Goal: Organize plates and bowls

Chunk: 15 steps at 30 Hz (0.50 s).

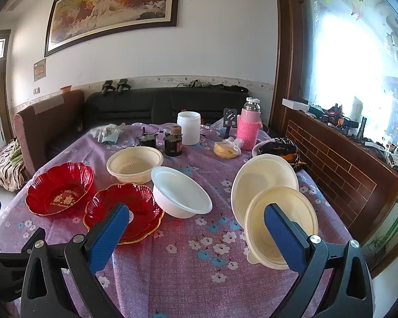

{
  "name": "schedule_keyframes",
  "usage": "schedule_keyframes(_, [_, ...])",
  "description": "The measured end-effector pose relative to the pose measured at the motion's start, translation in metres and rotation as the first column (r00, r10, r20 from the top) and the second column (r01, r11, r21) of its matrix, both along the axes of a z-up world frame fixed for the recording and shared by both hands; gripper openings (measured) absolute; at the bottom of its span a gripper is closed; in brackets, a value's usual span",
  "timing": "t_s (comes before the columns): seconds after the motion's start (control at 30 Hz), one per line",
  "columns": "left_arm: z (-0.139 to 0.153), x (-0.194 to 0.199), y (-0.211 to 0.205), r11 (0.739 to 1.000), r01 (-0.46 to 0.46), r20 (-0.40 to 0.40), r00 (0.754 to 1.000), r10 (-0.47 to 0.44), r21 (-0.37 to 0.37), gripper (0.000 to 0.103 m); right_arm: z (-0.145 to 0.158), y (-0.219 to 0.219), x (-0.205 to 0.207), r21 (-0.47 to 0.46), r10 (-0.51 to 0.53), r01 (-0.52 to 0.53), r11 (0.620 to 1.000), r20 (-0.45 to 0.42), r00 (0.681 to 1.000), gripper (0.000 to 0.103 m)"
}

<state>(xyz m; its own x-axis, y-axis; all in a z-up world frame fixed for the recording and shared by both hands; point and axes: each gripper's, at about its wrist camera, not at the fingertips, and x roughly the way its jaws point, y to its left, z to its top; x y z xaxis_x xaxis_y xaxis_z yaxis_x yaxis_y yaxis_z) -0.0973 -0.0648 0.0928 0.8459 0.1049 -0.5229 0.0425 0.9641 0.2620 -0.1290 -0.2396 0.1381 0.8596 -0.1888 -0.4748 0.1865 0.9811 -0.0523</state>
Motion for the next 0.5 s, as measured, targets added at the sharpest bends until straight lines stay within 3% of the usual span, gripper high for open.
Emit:
schedule_keyframes(0.23, [0.0, 0.0, 0.0, 1.0, 0.004, 0.001, 1.0, -0.004, 0.0, 0.103, 0.0, 0.005, -0.002, -0.013, 0.011, -0.011, 1.0, 0.003, 1.0, 0.103])
schedule_keyframes(0.33, [0.005, 0.006, 0.014, 0.999, 0.002, -0.019, 1.0, -0.003, -0.042, 0.103, 0.001, 0.006, 0.0, 0.029, 0.081, -0.081, 0.996, -0.006, 0.997, 0.103])
schedule_keyframes(0.4, [0.01, 0.018, 0.038, 0.993, 0.002, -0.067, 0.998, -0.01, -0.12, 0.103, 0.003, 0.011, 0.009, 0.099, 0.217, -0.212, 0.972, -0.043, 0.975, 0.103])
schedule_keyframes(0.43, [0.013, 0.027, 0.056, 0.984, -0.001, -0.1, 0.995, -0.017, -0.176, 0.103, 0.004, 0.016, 0.02, 0.147, 0.313, -0.299, 0.943, -0.086, 0.946, 0.103])
schedule_keyframes(0.5, [0.014, 0.043, 0.085, 0.975, -0.045, -0.138, 0.99, 0.014, -0.219, 0.103, 0.003, 0.022, 0.037, 0.266, 0.455, -0.412, 0.872, -0.124, 0.882, 0.103])
